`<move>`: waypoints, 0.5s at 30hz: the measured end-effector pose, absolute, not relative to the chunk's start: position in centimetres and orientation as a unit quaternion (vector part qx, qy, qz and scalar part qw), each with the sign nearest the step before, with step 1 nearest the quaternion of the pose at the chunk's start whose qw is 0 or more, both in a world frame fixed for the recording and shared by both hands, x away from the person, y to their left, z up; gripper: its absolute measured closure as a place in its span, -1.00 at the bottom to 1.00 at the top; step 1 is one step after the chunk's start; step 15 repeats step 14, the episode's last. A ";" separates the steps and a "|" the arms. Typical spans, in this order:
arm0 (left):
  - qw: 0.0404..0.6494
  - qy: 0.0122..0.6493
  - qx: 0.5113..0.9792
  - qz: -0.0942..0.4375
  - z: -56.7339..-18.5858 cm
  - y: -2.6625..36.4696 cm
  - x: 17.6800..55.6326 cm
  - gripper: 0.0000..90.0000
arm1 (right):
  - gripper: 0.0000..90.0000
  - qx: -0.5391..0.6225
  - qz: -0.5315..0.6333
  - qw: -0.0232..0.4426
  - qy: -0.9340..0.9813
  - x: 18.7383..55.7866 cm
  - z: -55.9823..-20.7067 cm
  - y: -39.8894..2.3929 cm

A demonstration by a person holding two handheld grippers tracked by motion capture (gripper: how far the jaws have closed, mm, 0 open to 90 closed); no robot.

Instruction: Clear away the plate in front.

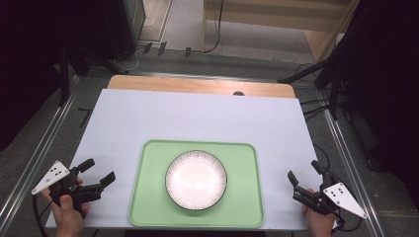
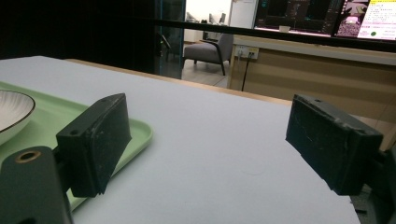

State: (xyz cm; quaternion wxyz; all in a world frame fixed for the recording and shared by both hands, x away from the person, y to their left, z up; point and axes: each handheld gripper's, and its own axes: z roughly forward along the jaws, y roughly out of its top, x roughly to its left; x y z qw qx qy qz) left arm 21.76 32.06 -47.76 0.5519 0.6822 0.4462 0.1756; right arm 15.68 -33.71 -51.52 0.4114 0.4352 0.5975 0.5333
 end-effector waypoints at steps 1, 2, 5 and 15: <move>0.549 0.445 0.685 0.180 -47.7 32.1 21.6 -0.99 | -0.68 0.435 0.534 0.411 0.597 15.7 -51.5 -33.7; 0.546 0.445 0.685 0.184 -47.6 32.1 21.5 -0.99 | -0.68 0.435 0.534 0.411 0.597 15.7 -51.5 -33.7; 0.536 0.445 0.688 0.204 -47.5 32.5 21.3 -0.99 | -0.68 0.434 0.535 0.410 0.597 15.6 -51.5 -33.7; 0.548 0.461 0.670 0.197 -47.8 33.4 21.4 -0.99 | -0.68 0.434 0.536 0.410 0.597 15.6 -51.5 -33.7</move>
